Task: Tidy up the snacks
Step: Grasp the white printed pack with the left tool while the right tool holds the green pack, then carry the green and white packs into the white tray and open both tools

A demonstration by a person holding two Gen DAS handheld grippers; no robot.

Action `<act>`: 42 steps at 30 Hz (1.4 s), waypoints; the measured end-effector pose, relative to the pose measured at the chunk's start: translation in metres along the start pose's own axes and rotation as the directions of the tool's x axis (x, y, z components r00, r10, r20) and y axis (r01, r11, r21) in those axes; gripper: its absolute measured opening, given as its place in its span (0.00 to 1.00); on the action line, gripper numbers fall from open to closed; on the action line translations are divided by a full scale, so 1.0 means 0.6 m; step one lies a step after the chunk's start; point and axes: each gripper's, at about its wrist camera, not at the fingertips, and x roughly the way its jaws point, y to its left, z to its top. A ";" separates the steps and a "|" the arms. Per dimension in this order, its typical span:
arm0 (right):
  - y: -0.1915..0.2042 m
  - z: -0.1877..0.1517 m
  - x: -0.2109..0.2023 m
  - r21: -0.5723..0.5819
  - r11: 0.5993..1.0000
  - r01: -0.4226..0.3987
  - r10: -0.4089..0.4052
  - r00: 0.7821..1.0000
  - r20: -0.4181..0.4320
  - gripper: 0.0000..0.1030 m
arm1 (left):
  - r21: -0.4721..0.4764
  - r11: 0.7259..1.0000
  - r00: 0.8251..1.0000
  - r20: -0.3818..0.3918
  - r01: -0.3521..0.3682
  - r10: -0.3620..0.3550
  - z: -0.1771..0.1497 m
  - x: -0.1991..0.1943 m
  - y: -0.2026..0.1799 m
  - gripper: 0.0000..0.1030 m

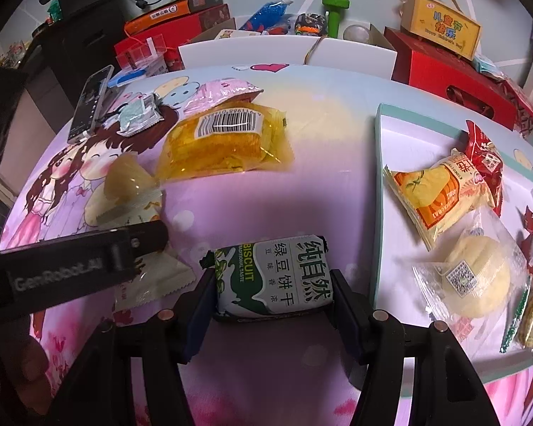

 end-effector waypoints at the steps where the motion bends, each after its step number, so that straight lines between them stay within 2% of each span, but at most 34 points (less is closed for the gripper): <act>1: 0.001 -0.003 -0.001 -0.001 1.000 0.000 0.000 1.000 0.000 0.63 | 0.001 1.000 1.000 -0.002 -0.002 0.002 0.001 0.003 -0.002 0.75; 5: 0.002 -0.011 -0.006 -0.004 1.000 0.000 0.000 1.000 -0.001 0.63 | 0.062 0.995 0.997 -0.004 -0.076 0.076 -0.003 0.015 -0.024 0.75; 8: 0.002 -0.013 -0.008 -0.003 1.000 0.000 0.000 1.000 -0.001 0.63 | 0.072 0.994 0.996 0.000 -0.086 0.087 -0.005 0.015 -0.028 0.75; 10: 0.002 -0.013 -0.007 -0.004 1.000 0.000 0.000 1.000 -0.001 0.63 | 0.069 0.994 0.996 0.003 -0.088 0.088 -0.006 0.011 -0.025 0.71; 12: 0.003 -0.013 -0.009 -0.005 1.000 0.000 0.000 1.000 -0.001 0.63 | 0.068 0.993 0.995 0.007 -0.097 0.097 -0.006 0.010 -0.025 0.63; 18: 0.001 -0.013 -0.016 -0.004 1.000 -0.006 0.006 1.000 0.006 0.62 | 0.035 0.998 0.998 0.020 -0.057 0.056 -0.006 -0.011 -0.004 0.58; 28: -0.023 0.001 -0.063 0.031 0.999 -0.023 0.020 0.997 0.078 0.62 | 0.031 0.999 0.992 0.124 -0.025 0.021 -0.014 -0.090 0.009 0.58; 37: -0.081 0.023 -0.114 0.113 0.993 -0.021 0.003 0.987 0.158 0.62 | 0.084 0.996 0.979 0.203 -0.022 0.004 -0.002 -0.128 -0.033 0.58; 42: -0.148 0.033 -0.138 0.205 0.979 0.013 -0.054 0.980 0.193 0.62 | 0.152 0.988 0.978 0.210 -0.013 -0.020 0.008 -0.126 -0.080 0.58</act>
